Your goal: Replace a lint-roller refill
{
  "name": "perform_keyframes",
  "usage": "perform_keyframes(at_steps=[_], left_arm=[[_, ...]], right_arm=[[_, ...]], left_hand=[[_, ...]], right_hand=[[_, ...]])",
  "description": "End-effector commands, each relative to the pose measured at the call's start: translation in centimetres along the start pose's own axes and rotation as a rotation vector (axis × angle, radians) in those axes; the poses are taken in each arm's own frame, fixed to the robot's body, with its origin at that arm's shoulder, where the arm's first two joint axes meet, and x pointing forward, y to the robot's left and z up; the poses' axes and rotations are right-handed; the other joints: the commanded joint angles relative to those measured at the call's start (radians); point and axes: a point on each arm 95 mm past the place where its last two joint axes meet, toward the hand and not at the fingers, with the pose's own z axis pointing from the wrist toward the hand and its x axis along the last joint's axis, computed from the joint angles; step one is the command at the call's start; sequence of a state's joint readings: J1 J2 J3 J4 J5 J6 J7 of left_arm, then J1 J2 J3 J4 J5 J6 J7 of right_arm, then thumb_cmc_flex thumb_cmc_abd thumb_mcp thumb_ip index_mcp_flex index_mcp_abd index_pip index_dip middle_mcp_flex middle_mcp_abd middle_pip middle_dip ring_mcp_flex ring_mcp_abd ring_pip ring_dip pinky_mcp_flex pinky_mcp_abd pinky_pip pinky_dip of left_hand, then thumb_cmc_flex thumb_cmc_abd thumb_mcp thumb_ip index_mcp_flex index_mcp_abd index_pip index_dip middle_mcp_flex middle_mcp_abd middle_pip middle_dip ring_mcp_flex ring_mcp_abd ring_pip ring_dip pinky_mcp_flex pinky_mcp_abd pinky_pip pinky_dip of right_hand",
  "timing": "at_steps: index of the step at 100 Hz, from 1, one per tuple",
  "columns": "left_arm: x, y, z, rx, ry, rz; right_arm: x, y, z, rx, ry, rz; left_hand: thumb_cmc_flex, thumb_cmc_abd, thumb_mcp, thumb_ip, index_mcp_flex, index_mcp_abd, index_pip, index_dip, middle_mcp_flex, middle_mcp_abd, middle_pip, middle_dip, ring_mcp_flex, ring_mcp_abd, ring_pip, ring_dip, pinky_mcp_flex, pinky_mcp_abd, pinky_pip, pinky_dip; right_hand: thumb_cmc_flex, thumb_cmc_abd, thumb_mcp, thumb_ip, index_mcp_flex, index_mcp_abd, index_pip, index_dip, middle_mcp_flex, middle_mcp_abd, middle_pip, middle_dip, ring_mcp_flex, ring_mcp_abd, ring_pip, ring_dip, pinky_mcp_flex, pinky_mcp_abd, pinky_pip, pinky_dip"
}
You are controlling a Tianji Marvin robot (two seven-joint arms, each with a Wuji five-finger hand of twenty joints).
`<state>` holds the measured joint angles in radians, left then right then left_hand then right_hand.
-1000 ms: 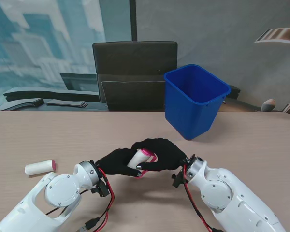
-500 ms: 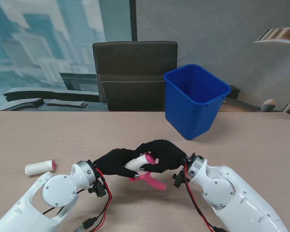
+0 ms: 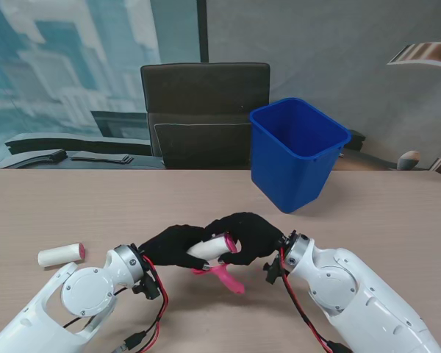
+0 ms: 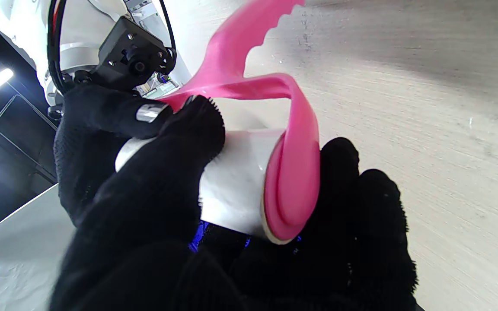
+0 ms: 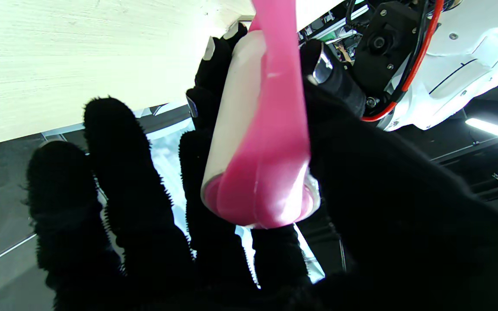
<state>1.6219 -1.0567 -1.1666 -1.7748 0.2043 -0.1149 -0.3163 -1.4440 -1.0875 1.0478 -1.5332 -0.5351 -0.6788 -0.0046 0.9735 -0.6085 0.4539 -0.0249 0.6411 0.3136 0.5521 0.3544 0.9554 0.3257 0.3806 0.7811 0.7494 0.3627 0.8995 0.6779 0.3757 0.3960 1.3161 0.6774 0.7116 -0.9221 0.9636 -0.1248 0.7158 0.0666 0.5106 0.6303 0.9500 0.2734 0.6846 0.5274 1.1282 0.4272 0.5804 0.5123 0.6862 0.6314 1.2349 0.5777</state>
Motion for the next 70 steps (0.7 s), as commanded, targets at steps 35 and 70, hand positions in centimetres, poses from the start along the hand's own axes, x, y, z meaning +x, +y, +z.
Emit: perform_keyframes(at_steps=[35,70], left_arm=[[2.4,-0.4,0.0,0.069,0.077,-0.003],[1.8,-1.1,-0.8,0.142,0.063,0.036]], right_arm=[[0.0,-1.4,0.1,-0.028,-0.115,-0.060],[0.0,-1.0,0.0,-0.119,-0.136,-0.078]], left_hand=[[0.170,0.169,0.157,0.070,0.051,-0.094,0.059,0.015,0.084,-0.083,0.070,0.003,0.046,-0.026,0.040,0.000,-0.002,-0.042,0.022,0.011],[-0.108,0.265,0.000,0.093,-0.093,-0.082,-0.201,-0.036,-0.227,-0.052,0.112,-0.319,-0.141,-0.038,-0.176,-0.069,-0.131,-0.059,-0.164,-0.018]], right_hand=[[0.172,0.031,0.149,-0.092,0.185,-0.097,0.450,-0.204,0.232,-0.031,0.062,0.024,0.180,-0.376,0.259,-0.009,0.259,-0.458,0.174,0.001],[0.162,0.079,0.163,-0.106,0.315,-0.115,0.539,-0.282,0.319,0.023,0.051,0.023,0.191,-0.408,0.458,0.062,0.386,-0.408,0.226,-0.040]])
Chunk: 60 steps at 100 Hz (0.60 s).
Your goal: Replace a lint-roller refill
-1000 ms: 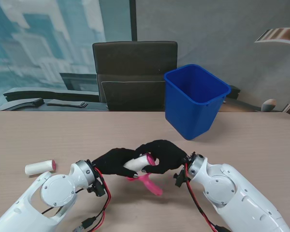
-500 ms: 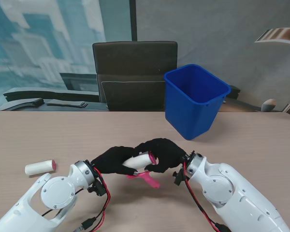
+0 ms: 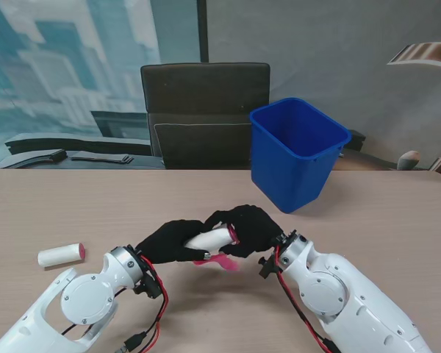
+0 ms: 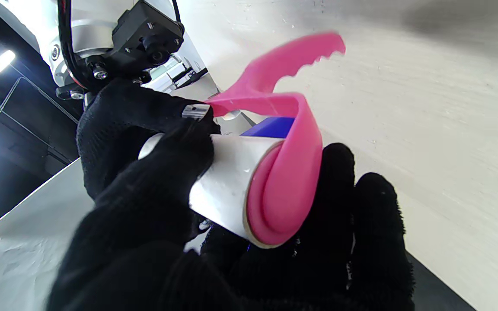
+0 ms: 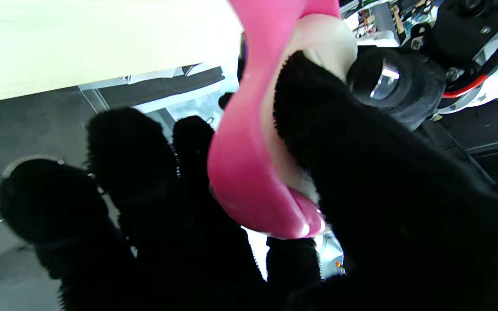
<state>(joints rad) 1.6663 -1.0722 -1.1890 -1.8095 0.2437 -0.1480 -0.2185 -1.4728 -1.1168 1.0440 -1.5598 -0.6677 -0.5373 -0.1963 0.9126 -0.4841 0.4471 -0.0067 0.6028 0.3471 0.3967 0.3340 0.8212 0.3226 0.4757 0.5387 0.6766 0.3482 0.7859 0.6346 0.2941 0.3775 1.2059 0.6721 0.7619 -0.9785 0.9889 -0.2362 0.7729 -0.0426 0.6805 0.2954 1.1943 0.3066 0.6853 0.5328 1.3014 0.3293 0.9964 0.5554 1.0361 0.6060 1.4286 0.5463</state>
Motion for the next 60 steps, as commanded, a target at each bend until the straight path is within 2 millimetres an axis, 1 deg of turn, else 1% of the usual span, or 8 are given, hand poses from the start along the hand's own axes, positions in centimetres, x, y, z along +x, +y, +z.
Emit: perform_keyframes(at_steps=[1,11,16,20,38,48,51,60], left_arm=[[0.9,-1.1,-0.1,0.044,0.030,0.017],[0.5,-2.2,-1.0,0.128,0.011,0.055],[0.3,-2.7,-1.4,0.176,0.000,0.077],[0.1,-3.1,-1.8,0.213,-0.010,0.096],[-1.2,-3.7,-2.6,0.275,-0.066,0.120],[-2.3,-3.2,-2.2,0.233,-0.109,0.096],[-2.6,-3.0,-1.9,0.212,-0.119,0.081],[-3.3,-2.3,-1.1,0.151,-0.143,0.016]], right_arm=[[-0.2,-1.0,-0.7,0.013,-0.030,0.006],[-0.4,-0.4,-0.9,-0.011,-0.055,-0.009],[-0.5,0.0,-1.0,-0.025,-0.066,-0.016],[-0.6,0.3,-1.0,-0.043,-0.075,-0.022],[-0.5,1.5,-0.9,-0.147,-0.122,-0.026],[0.0,2.1,-0.6,-0.214,-0.136,-0.016],[0.2,2.3,-0.5,-0.238,-0.139,-0.007],[1.0,2.5,-0.1,-0.318,-0.142,0.034]], left_hand=[[-0.052,0.138,0.000,0.074,-0.066,-0.112,-0.063,-0.023,-0.106,-0.047,0.009,-0.082,-0.078,-0.024,-0.074,-0.028,-0.057,-0.042,-0.066,-0.013],[-0.114,0.119,-0.051,0.059,-0.150,-0.086,-0.185,-0.067,-0.226,-0.027,-0.058,-0.121,-0.169,-0.032,-0.169,-0.055,-0.121,-0.051,-0.169,-0.015],[-0.135,0.109,-0.061,0.052,-0.172,-0.075,-0.221,-0.078,-0.265,-0.022,-0.078,-0.132,-0.201,-0.035,-0.199,-0.063,-0.141,-0.053,-0.209,-0.014],[-0.148,0.103,-0.065,0.048,-0.183,-0.067,-0.238,-0.082,-0.293,-0.016,-0.092,-0.138,-0.224,-0.036,-0.217,-0.068,-0.157,-0.055,-0.231,-0.015],[-0.175,0.082,-0.063,0.033,-0.171,-0.053,-0.264,-0.083,-0.329,-0.012,-0.110,-0.148,-0.259,-0.044,-0.255,-0.079,-0.180,-0.059,-0.286,-0.012],[-0.183,0.070,-0.057,0.026,-0.160,-0.054,-0.269,-0.081,-0.334,-0.014,-0.114,-0.150,-0.268,-0.047,-0.269,-0.084,-0.186,-0.059,-0.303,-0.011],[-0.192,0.062,-0.039,0.015,-0.154,-0.054,-0.278,-0.078,-0.337,-0.012,-0.120,-0.154,-0.269,-0.047,-0.280,-0.088,-0.185,-0.060,-0.321,-0.006],[-0.201,0.050,-0.034,0.007,-0.155,-0.053,-0.282,-0.076,-0.351,-0.013,-0.127,-0.155,-0.286,-0.048,-0.291,-0.090,-0.196,-0.062,-0.336,-0.004]], right_hand=[[0.112,0.135,0.139,0.006,0.258,-0.006,0.370,0.052,0.075,-0.011,0.050,0.019,0.018,-0.311,0.044,0.019,0.037,-0.382,0.033,-0.009],[0.108,0.136,0.146,0.003,0.261,-0.010,0.374,0.054,0.075,-0.010,0.044,0.029,0.017,-0.316,0.058,0.026,0.035,-0.379,0.030,-0.011],[0.108,0.139,0.148,0.002,0.260,-0.013,0.374,0.055,0.072,-0.011,0.041,0.034,0.015,-0.321,0.051,0.023,0.011,-0.377,0.014,-0.016],[0.106,0.141,0.148,0.001,0.259,-0.016,0.374,0.057,0.070,-0.013,0.038,0.038,0.015,-0.307,0.044,0.021,0.001,-0.377,0.006,-0.018],[0.106,0.139,0.151,0.002,0.262,-0.023,0.376,0.062,0.069,-0.017,0.033,0.046,0.017,-0.320,0.041,0.023,-0.002,-0.390,-0.005,-0.017],[0.105,0.141,0.151,0.002,0.263,-0.026,0.376,0.063,0.070,-0.016,0.031,0.049,0.017,-0.326,0.046,0.027,0.002,-0.394,-0.007,-0.016],[0.104,0.141,0.151,0.002,0.263,-0.028,0.376,0.063,0.069,-0.018,0.030,0.050,0.018,-0.328,0.047,0.028,0.002,-0.395,-0.007,-0.015],[0.101,0.146,0.147,0.002,0.261,-0.029,0.375,0.064,0.068,-0.022,0.027,0.052,0.017,-0.333,0.047,0.030,0.004,-0.402,-0.010,-0.013]])
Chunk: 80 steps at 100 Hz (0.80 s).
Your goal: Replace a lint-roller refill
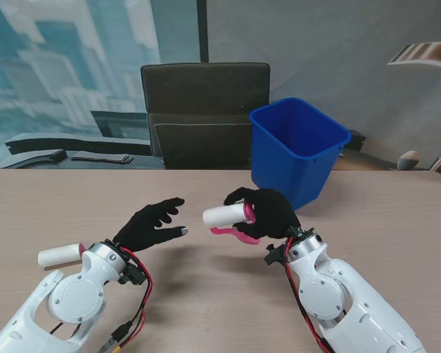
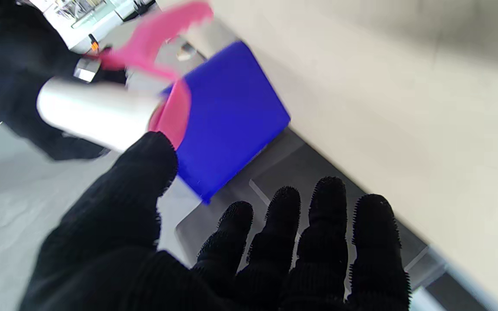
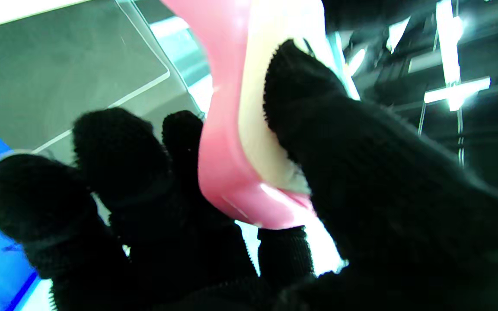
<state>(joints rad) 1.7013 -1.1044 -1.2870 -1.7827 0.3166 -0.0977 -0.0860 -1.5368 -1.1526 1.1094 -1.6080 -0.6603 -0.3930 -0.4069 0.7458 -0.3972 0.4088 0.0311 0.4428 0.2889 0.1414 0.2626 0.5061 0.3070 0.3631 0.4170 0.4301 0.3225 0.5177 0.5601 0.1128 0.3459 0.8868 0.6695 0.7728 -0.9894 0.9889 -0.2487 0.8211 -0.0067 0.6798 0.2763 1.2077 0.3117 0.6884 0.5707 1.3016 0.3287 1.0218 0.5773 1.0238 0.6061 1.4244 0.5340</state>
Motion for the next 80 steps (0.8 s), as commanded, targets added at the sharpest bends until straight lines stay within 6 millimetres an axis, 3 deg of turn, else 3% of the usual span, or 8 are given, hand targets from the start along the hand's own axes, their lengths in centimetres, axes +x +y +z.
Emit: perform_keyframes(at_steps=[1,27,39,63,80], left_arm=[[-0.5,0.8,0.4,-0.056,-0.020,-0.026],[-0.4,2.8,1.7,-0.160,-0.033,-0.158],[0.2,3.7,2.1,-0.184,0.015,-0.198],[0.9,4.5,2.9,-0.055,0.114,-0.133],[1.6,5.2,3.0,-0.031,0.149,-0.180]], right_arm=[[1.7,-0.2,0.7,-0.047,0.014,0.053],[3.6,-0.7,1.4,-0.173,0.017,0.176],[4.1,-1.3,1.8,-0.196,0.017,0.226],[4.7,-2.1,2.3,-0.227,0.005,0.302],[5.3,-2.4,2.7,-0.255,-0.015,0.349]], left_hand=[[-0.035,-0.038,0.004,-0.032,0.005,0.005,-0.027,-0.005,-0.038,0.003,-0.015,-0.034,-0.041,-0.022,-0.024,-0.016,-0.016,-0.030,-0.018,-0.002],[-0.107,-0.078,0.044,-0.071,-0.032,0.022,-0.058,-0.011,-0.096,0.010,-0.040,-0.041,-0.077,-0.026,-0.053,-0.025,-0.030,-0.038,-0.066,0.007],[-0.138,-0.083,0.052,-0.108,-0.061,0.010,-0.069,-0.015,-0.143,0.004,-0.050,-0.047,-0.111,-0.038,-0.077,-0.038,-0.038,-0.049,-0.100,0.002],[-0.183,-0.085,0.066,-0.120,-0.118,-0.031,-0.070,-0.008,-0.245,-0.009,-0.052,-0.052,-0.188,-0.065,-0.112,-0.063,-0.066,-0.078,-0.144,-0.005],[-0.199,-0.088,0.082,-0.127,-0.101,-0.040,-0.048,0.003,-0.250,-0.018,-0.042,-0.057,-0.203,-0.075,-0.122,-0.079,-0.075,-0.086,-0.167,-0.013]], right_hand=[[0.091,0.157,0.147,0.015,0.213,-0.065,0.375,0.083,0.054,-0.028,0.024,0.014,0.016,-0.333,0.022,0.008,0.016,-0.403,-0.006,-0.001],[0.081,0.177,0.131,0.018,0.206,-0.090,0.370,0.088,0.048,-0.047,0.012,0.018,0.017,-0.371,0.048,0.037,0.016,-0.448,0.001,0.028],[0.077,0.181,0.128,0.018,0.206,-0.098,0.369,0.090,0.050,-0.053,0.009,0.013,0.017,-0.373,0.039,0.038,0.008,-0.451,-0.006,0.035],[0.075,0.185,0.124,0.021,0.209,-0.106,0.369,0.092,0.050,-0.058,0.008,0.008,0.018,-0.374,0.023,0.042,-0.004,-0.451,-0.023,0.050],[0.073,0.188,0.122,0.021,0.208,-0.106,0.368,0.092,0.050,-0.061,0.007,0.005,0.018,-0.374,0.016,0.041,-0.008,-0.451,-0.028,0.055]])
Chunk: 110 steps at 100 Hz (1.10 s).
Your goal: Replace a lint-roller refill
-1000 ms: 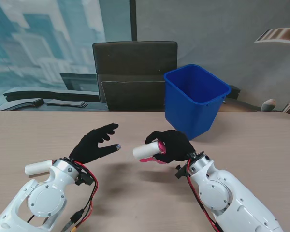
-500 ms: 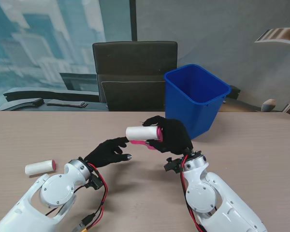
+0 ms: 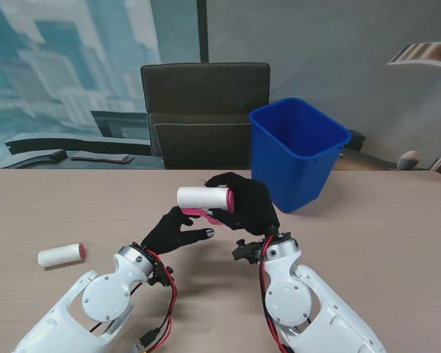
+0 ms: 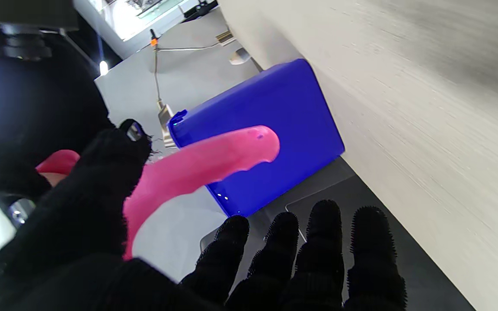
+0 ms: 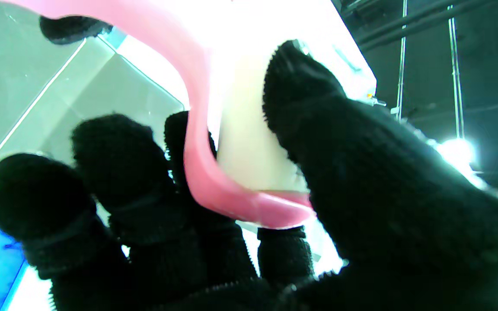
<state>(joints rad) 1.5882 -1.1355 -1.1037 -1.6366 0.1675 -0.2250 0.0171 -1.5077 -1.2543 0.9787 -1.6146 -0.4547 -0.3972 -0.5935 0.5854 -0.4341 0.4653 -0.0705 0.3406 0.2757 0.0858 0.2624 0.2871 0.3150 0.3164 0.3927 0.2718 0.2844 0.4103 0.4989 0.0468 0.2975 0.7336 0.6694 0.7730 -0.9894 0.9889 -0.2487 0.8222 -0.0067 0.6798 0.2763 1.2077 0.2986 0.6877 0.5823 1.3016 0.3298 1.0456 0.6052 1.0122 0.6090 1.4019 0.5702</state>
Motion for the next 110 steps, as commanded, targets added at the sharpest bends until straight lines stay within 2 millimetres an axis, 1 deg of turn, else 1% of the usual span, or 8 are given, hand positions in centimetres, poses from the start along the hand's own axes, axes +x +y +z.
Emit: perform_keyframes(at_steps=[1,23,32,43,56,79,97,110], left_arm=[[0.6,1.0,0.1,-0.022,0.023,-0.008],[1.2,2.0,0.6,-0.023,0.036,-0.100],[1.4,2.2,0.6,-0.009,0.038,-0.140],[1.8,2.1,0.7,0.050,0.044,-0.187],[2.2,1.8,0.4,0.123,0.043,-0.217],[1.6,-0.2,-0.2,0.129,0.063,-0.082],[1.0,-2.0,-1.1,0.010,0.045,0.047],[0.6,-2.9,-1.6,-0.079,0.041,0.116]], right_arm=[[0.8,-0.7,0.4,-0.014,-0.001,0.038],[1.0,-1.9,0.5,-0.031,-0.040,0.113],[0.8,-2.3,0.5,-0.032,-0.058,0.131],[0.5,-2.6,0.5,-0.029,-0.079,0.142],[-0.2,-2.7,0.4,-0.018,-0.096,0.133],[-1.4,-2.3,-0.3,0.048,-0.109,0.096],[-2.4,-1.4,-1.0,0.194,-0.061,0.054],[-3.1,-0.5,-1.3,0.282,-0.026,0.010]], left_hand=[[-0.039,-0.051,0.026,-0.025,0.004,-0.028,0.009,0.005,-0.029,-0.027,0.006,-0.032,-0.044,-0.037,-0.014,-0.017,-0.009,-0.038,-0.013,-0.012],[-0.045,-0.043,0.028,-0.026,0.039,-0.040,0.046,0.025,0.003,-0.039,0.028,-0.026,-0.030,-0.044,-0.001,-0.017,0.001,-0.040,-0.006,-0.009],[-0.030,0.017,0.014,-0.017,0.138,-0.077,0.151,0.082,0.080,-0.061,0.065,-0.012,0.008,-0.052,0.027,-0.010,0.015,-0.040,0.022,-0.001],[0.063,0.127,-0.014,-0.004,0.274,-0.176,0.514,0.244,0.296,-0.128,0.157,0.019,0.136,-0.070,0.111,0.015,0.054,-0.037,0.108,0.001],[0.362,0.207,-0.334,0.009,0.355,-0.305,0.971,0.142,0.542,-0.174,0.281,0.059,0.343,-0.063,0.269,0.063,0.120,-0.030,0.251,-0.008],[0.415,0.258,-0.349,0.002,0.390,-0.213,1.008,0.196,0.842,-0.206,0.690,0.249,0.644,-0.023,0.712,0.206,0.343,0.002,0.585,0.043],[0.459,0.276,-0.362,0.007,0.419,-0.140,0.967,0.221,0.889,-0.208,0.826,0.337,0.707,-0.005,0.825,0.239,0.382,0.034,0.667,0.039],[0.471,0.266,-0.360,0.011,0.445,-0.117,0.943,0.226,0.912,-0.201,0.846,0.356,0.731,0.008,0.847,0.247,0.397,0.052,0.685,0.043]], right_hand=[[0.073,0.187,0.122,0.021,0.206,-0.106,0.368,0.092,0.050,-0.048,0.008,-0.007,0.017,-0.375,-0.009,0.013,0.004,-0.453,-0.006,0.019],[0.072,0.189,0.121,0.021,0.205,-0.108,0.368,0.092,0.049,-0.049,0.009,-0.011,0.019,-0.373,-0.016,0.014,0.004,-0.454,-0.011,0.026],[0.072,0.190,0.121,0.021,0.205,-0.108,0.368,0.092,0.050,-0.048,0.009,-0.013,0.019,-0.374,-0.016,0.014,0.004,-0.454,-0.012,0.028],[0.072,0.189,0.121,0.022,0.206,-0.108,0.368,0.092,0.050,-0.049,0.010,-0.014,0.018,-0.372,-0.017,0.015,0.003,-0.454,-0.013,0.030],[0.072,0.190,0.120,0.021,0.206,-0.108,0.368,0.092,0.048,-0.050,0.009,-0.017,0.018,-0.371,-0.021,0.013,0.000,-0.453,-0.016,0.031],[0.084,0.247,0.066,0.015,0.169,-0.126,0.353,0.124,0.002,-0.079,0.005,-0.043,0.016,-0.358,-0.164,-0.045,-0.080,-0.463,-0.079,0.032],[-0.054,0.247,-0.096,0.065,-0.035,-0.035,0.224,0.140,-0.241,-0.073,-0.007,-0.082,-0.122,-0.306,-0.436,-0.083,-0.311,-0.424,-0.188,0.030],[-0.230,0.344,-0.126,0.170,-0.028,0.026,-0.134,0.334,-0.366,-0.075,-0.032,-0.126,-0.267,-0.266,-0.528,-0.106,-0.468,-0.387,-0.216,0.011]])
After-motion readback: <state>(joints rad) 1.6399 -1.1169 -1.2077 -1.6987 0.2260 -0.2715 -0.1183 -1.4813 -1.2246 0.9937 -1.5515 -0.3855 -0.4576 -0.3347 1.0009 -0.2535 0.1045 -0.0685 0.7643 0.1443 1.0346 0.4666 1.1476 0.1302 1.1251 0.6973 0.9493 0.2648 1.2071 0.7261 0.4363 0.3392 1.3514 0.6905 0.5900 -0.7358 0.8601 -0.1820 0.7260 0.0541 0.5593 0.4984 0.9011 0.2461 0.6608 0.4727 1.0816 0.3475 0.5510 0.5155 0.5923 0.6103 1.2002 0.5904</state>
